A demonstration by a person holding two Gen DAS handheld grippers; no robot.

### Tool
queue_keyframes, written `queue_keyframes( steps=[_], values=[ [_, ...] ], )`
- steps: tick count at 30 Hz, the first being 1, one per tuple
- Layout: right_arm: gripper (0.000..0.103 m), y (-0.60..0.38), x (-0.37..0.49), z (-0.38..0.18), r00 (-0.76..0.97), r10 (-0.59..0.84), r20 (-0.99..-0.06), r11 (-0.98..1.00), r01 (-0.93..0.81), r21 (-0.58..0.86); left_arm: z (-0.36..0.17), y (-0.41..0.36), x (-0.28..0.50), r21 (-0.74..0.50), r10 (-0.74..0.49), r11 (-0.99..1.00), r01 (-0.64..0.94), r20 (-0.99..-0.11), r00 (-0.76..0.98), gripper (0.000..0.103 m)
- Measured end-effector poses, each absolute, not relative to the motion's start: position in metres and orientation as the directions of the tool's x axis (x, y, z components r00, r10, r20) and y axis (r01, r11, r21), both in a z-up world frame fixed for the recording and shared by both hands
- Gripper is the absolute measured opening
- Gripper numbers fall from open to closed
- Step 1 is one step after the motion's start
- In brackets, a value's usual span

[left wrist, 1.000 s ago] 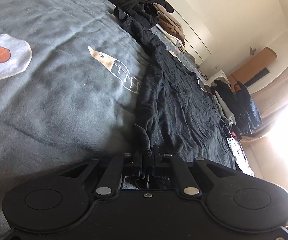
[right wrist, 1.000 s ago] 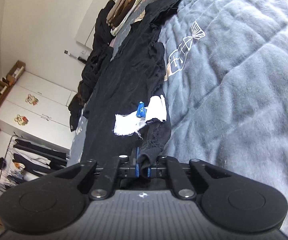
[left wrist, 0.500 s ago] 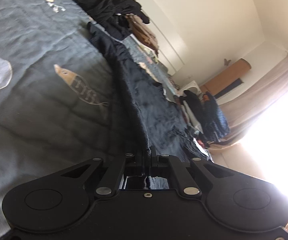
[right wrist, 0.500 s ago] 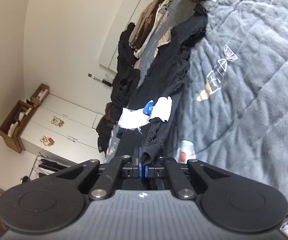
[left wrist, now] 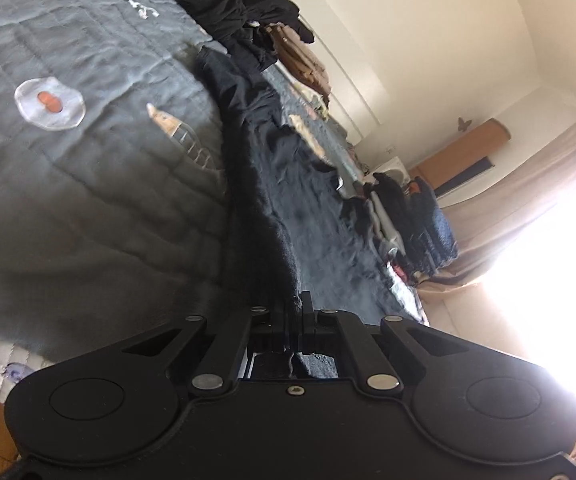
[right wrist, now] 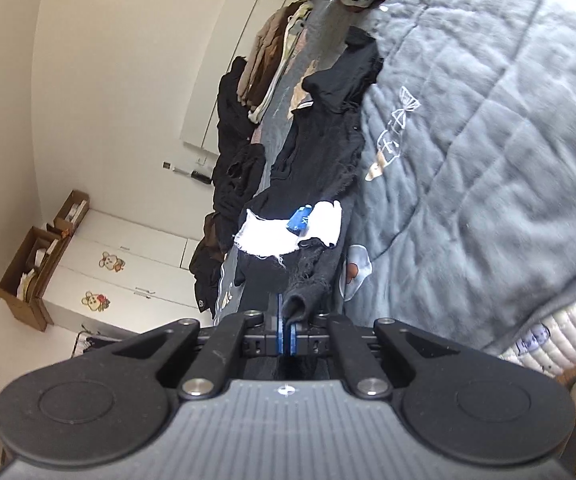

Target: Fold clothes

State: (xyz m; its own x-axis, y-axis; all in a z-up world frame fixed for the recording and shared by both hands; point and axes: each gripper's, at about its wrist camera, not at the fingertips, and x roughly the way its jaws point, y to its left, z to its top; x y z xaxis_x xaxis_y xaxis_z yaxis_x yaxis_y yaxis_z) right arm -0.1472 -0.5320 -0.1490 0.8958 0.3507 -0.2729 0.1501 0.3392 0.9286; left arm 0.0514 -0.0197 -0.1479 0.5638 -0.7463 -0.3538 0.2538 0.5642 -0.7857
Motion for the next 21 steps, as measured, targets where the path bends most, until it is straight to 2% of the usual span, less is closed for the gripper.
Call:
queue_keyframes(
  steps=[6, 11, 15, 21],
  values=[
    [0.003, -0.551, -0.101, -0.111, 0.927, 0.308, -0.214, 0.325, 0.109, 0.939, -0.111, -0.034, 0.100, -0.780, -0.732, 0.567, 0.265, -0.330, 0.596, 0.003],
    [0.003, -0.576, -0.026, -0.084, 0.941, 0.269, -0.206, 0.313, 0.117, 0.943, -0.087, -0.066, 0.174, -0.755, -0.699, 0.609, 0.245, -0.364, 0.615, 0.003],
    [0.003, -0.598, 0.044, -0.079, 0.935, 0.243, -0.256, 0.328, 0.169, 0.929, -0.085, -0.089, 0.243, -0.725, -0.666, 0.656, 0.208, -0.427, 0.612, 0.003],
    [0.003, -0.629, 0.139, -0.108, 0.887, 0.239, -0.396, 0.384, 0.288, 0.877, -0.113, -0.120, 0.327, -0.681, -0.637, 0.709, 0.184, -0.505, 0.582, 0.003]
  ],
)
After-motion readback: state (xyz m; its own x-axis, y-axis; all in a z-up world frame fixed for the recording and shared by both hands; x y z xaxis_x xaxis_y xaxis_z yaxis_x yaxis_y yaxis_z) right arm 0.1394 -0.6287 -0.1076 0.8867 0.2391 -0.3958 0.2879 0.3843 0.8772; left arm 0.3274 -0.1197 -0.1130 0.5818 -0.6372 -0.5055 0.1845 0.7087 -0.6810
